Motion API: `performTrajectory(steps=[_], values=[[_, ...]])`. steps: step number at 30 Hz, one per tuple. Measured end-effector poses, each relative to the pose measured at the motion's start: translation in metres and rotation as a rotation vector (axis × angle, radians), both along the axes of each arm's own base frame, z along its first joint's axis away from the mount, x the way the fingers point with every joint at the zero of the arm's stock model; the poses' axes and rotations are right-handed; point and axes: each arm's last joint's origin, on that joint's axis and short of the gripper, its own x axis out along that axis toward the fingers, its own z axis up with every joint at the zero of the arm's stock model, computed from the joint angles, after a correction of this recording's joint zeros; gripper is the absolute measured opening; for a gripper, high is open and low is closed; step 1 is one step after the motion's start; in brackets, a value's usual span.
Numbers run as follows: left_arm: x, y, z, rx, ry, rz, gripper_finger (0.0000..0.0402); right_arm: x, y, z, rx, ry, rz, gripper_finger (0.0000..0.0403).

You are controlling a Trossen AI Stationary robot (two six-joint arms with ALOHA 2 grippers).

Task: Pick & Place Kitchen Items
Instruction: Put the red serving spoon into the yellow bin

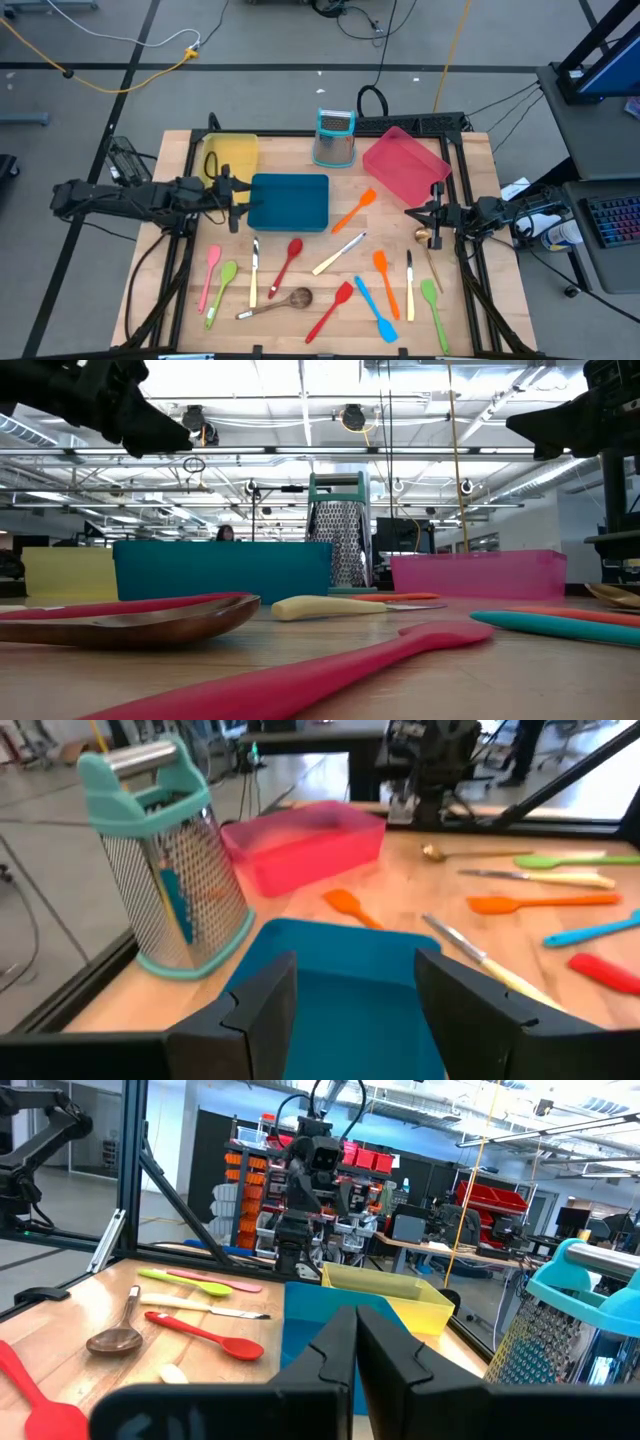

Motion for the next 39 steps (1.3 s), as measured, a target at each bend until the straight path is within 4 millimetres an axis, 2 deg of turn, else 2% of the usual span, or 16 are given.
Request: performTrajectory(steps=[10,17,22,33,39], values=[[0.009,0.000,-0.009,0.005,0.069,0.000,0.0207,0.000,0.000,0.001,-0.023,-0.010,-0.003,0.0004],[0.015,0.000,-0.008,0.015,0.047,-0.002,0.0207,-0.001,0.000,0.005,0.013,-0.051,0.001,0.0004],[0.018,0.000,-0.011,0.004,0.060,0.002,0.0207,-0.003,-0.001,0.013,-0.042,-0.127,-0.022,0.0004],[0.030,-0.002,-0.021,-0.124,0.096,0.000,0.0207,-0.007,-0.002,0.029,0.006,-0.297,-0.020,0.0004],[0.039,-0.014,-0.021,-0.113,0.064,-0.132,0.0207,0.003,0.007,0.035,-0.051,-0.365,0.186,0.0006]])
